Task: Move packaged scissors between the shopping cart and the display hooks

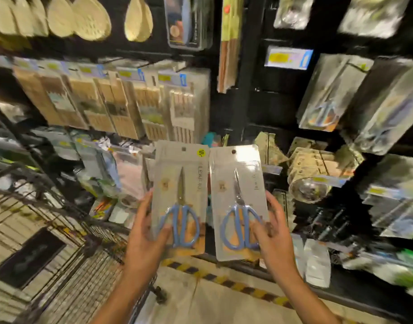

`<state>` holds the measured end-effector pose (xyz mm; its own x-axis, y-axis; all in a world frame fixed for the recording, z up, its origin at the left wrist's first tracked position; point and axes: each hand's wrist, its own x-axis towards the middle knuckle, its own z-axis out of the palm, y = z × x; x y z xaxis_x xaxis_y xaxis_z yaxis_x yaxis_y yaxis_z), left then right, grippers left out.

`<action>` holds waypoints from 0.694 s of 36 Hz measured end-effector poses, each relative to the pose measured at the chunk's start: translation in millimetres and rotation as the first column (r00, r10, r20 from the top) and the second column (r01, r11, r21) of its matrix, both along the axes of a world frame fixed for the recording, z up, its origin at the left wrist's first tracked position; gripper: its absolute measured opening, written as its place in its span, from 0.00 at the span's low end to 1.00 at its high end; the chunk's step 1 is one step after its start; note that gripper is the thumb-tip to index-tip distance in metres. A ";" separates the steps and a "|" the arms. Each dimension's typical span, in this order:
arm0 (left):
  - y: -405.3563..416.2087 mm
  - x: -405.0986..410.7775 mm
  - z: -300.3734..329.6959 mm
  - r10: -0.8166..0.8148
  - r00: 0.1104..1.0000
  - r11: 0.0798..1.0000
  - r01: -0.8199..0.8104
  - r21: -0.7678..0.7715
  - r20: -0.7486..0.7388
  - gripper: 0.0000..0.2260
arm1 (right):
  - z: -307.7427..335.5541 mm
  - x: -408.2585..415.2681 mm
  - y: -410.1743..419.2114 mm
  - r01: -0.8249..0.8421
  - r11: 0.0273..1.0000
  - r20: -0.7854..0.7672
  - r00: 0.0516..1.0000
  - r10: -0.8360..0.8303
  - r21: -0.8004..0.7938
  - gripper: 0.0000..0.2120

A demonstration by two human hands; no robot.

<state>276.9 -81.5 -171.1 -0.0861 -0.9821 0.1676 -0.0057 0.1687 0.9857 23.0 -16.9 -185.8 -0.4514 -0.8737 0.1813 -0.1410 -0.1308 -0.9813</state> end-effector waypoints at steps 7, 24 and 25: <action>11.9 -79.0 19.6 -0.076 0.997 0.997 0.076 -0.035 0.009 0.31 | 24.5 -65.0 41.3 0.120 0.990 0.027 0.993 -0.118 -0.077 0.27; -35.7 -119.9 69.2 -0.125 0.991 0.986 0.118 -0.118 -0.046 0.32 | 61.8 -110.6 7.4 0.234 0.959 0.092 0.971 -0.221 -0.162 0.28; -42.6 -119.0 70.6 -0.133 0.990 0.984 0.127 -0.122 -0.045 0.32 | 61.5 -110.7 0.2 0.227 0.961 0.088 0.973 -0.215 -0.158 0.28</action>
